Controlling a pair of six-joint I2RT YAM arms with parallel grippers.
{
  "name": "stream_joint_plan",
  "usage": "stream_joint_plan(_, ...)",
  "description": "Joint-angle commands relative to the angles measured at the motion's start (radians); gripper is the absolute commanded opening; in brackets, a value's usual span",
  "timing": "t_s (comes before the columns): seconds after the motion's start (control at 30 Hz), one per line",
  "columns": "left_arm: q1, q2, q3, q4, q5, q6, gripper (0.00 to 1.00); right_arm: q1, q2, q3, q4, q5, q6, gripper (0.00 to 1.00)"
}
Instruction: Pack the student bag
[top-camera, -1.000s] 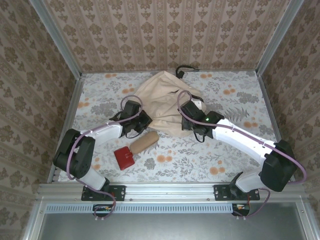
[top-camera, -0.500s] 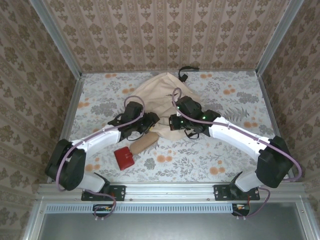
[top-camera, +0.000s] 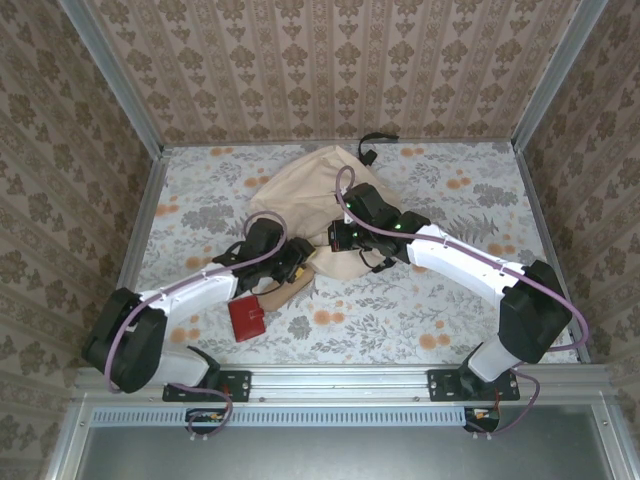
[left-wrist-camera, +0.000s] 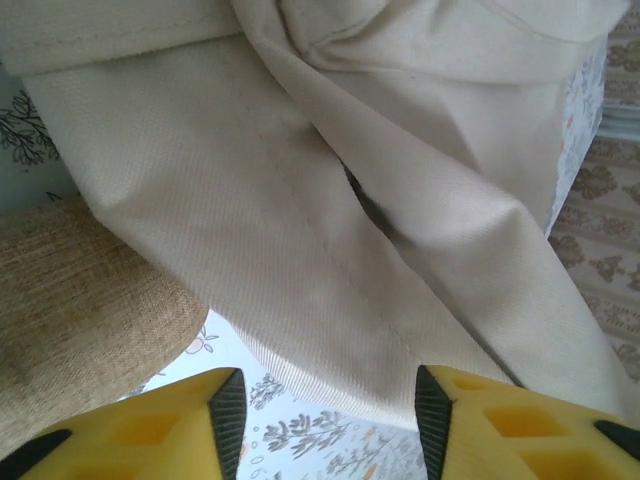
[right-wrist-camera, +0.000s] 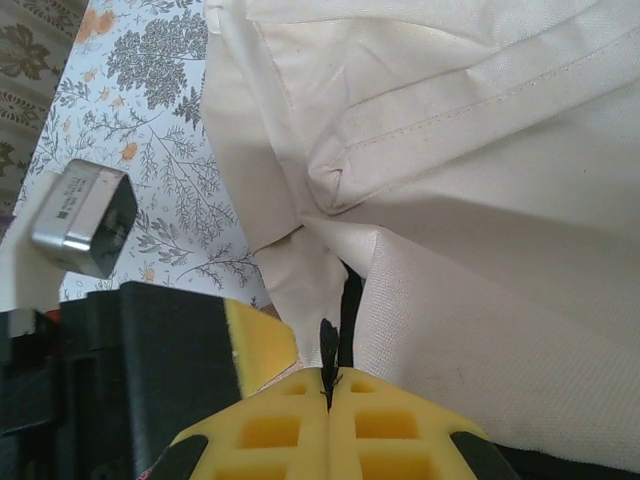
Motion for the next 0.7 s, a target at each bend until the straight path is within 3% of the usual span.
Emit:
stream_joint_plan(0.0, -0.008, 0.040, 0.008, 0.084, -0.013, -0.045, 0.44, -0.001, -0.021, 0.015, 0.039, -0.029, 0.026, 0.00)
stream_joint_plan(0.1, -0.008, 0.079, 0.024, 0.102, -0.021, -0.043, 0.38, -0.001, -0.043, -0.014, 0.046, -0.073, 0.049, 0.00)
stream_joint_plan(0.3, 0.001, 0.122, 0.043, 0.087, -0.077, -0.010, 0.13, 0.000, -0.098, -0.070, 0.044, -0.122, 0.087, 0.00)
stream_joint_plan(0.37, 0.007, 0.121, 0.054, 0.051, -0.109, 0.023, 0.00, 0.000, -0.127, -0.080, -0.015, -0.052, 0.076, 0.00)
stream_joint_plan(0.67, 0.045, 0.122, 0.077, -0.065, -0.187, 0.122, 0.00, -0.013, -0.216, -0.121, -0.179, 0.308, 0.048, 0.00)
